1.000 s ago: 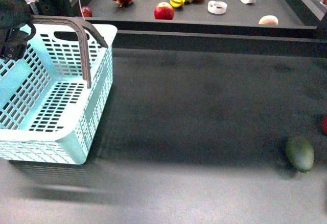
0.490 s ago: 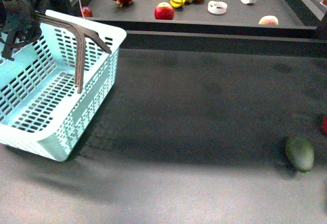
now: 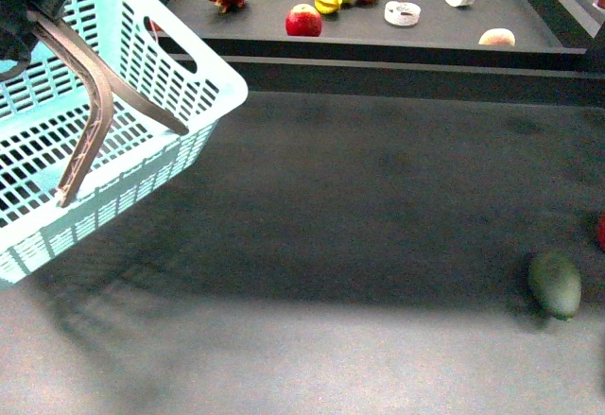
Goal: Pick mango with right arm and hold basket with left
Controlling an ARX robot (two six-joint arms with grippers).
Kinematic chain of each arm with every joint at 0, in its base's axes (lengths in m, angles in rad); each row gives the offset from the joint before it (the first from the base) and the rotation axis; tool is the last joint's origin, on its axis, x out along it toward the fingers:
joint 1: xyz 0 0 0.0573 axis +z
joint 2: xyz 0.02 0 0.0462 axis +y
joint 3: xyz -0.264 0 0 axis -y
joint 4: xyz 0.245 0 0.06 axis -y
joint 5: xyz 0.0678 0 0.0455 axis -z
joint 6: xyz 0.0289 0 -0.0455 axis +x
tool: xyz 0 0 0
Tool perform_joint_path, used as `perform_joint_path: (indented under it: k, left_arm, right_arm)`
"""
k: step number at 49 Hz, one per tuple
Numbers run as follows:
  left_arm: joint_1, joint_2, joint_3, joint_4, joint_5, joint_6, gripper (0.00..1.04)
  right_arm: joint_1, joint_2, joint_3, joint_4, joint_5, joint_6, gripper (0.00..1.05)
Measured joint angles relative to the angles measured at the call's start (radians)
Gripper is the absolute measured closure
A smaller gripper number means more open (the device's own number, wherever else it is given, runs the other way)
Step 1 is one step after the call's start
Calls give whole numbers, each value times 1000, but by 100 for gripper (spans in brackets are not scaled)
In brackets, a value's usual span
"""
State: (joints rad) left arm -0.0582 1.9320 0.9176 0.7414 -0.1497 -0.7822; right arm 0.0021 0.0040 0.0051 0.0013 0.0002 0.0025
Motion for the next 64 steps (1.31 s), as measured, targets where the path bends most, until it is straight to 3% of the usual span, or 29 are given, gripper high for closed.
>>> perform_joint_path:
  k: [10,19,37,64]
  left_arm:
    - [-73,-164,-158,51,85,134,97]
    - [-190,-307,-301,85,176,264,97]
    - [-366,-386,-363,109,226,358,97]
    - [-429,-363,-361,150,225,371,97]
  right_arm:
    - [0,0,0,0,0,0,8]
    - [0,0,0,0,0,0,8]
    - [0,0,0,0,0,0,8]
    - [0,0,0,0,0,0,8]
